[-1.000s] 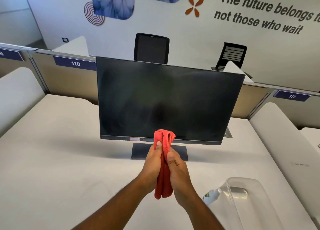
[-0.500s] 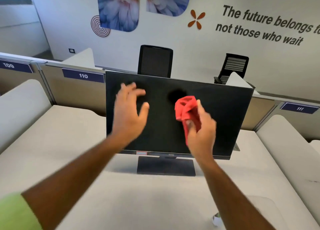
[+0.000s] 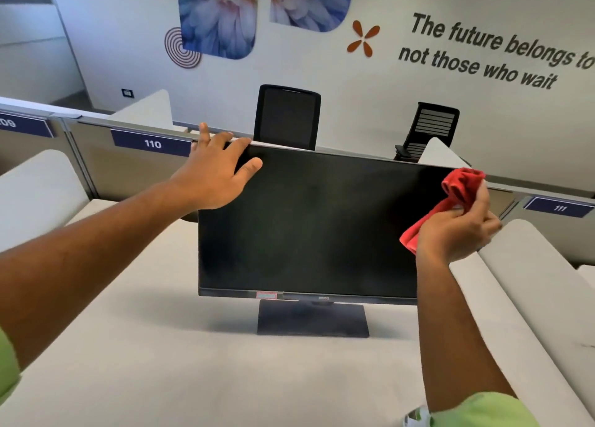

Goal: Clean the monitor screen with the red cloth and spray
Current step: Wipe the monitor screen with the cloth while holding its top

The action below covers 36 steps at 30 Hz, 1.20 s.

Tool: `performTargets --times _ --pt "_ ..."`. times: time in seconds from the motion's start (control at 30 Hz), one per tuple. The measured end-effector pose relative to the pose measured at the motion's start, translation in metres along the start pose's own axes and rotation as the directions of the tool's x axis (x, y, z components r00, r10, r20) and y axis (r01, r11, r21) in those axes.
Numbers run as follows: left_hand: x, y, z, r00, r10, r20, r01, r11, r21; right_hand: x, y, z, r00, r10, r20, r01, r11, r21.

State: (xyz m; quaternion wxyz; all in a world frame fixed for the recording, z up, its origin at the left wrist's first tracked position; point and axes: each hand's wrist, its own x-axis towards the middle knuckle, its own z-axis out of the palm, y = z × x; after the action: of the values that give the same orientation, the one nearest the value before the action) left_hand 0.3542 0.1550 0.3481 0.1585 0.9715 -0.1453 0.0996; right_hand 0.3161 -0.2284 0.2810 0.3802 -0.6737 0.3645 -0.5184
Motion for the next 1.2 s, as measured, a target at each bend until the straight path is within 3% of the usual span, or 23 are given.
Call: performTargets --times 0.13,0.33,0.57,0.8,1.1,1.2 --pt "0.001 0.000 0.002 1.000 0.001 -0.029 -0.003 0.995 -0.095 -0.009 0.002 0.004 0.993 -0.058 0.102 0.066 0.995 -0.076" --pt "0.000 0.001 -0.001 0.997 0.018 -0.070 -0.023 0.997 -0.076 -0.035 -0.015 0.017 0.973 -0.101 0.209 0.117 0.991 -0.066" --pt "0.000 -0.013 -0.007 0.998 0.035 -0.053 -0.040 0.995 -0.087 -0.132 -0.057 0.035 0.880 -0.353 0.318 0.377 0.926 -0.016" --pt "0.005 -0.017 -0.007 0.997 0.058 -0.050 -0.061 0.996 -0.061 -0.212 -0.078 0.048 0.673 -0.562 0.481 0.608 0.790 0.073" --pt "0.007 -0.020 -0.005 0.996 0.076 -0.039 -0.079 0.994 -0.076 -0.249 -0.061 0.044 0.403 -0.745 0.531 0.818 0.553 0.155" --pt "0.008 -0.024 -0.004 0.996 0.080 -0.050 -0.084 0.992 -0.091 -0.259 -0.041 0.039 0.266 -0.796 0.543 0.873 0.438 0.213"
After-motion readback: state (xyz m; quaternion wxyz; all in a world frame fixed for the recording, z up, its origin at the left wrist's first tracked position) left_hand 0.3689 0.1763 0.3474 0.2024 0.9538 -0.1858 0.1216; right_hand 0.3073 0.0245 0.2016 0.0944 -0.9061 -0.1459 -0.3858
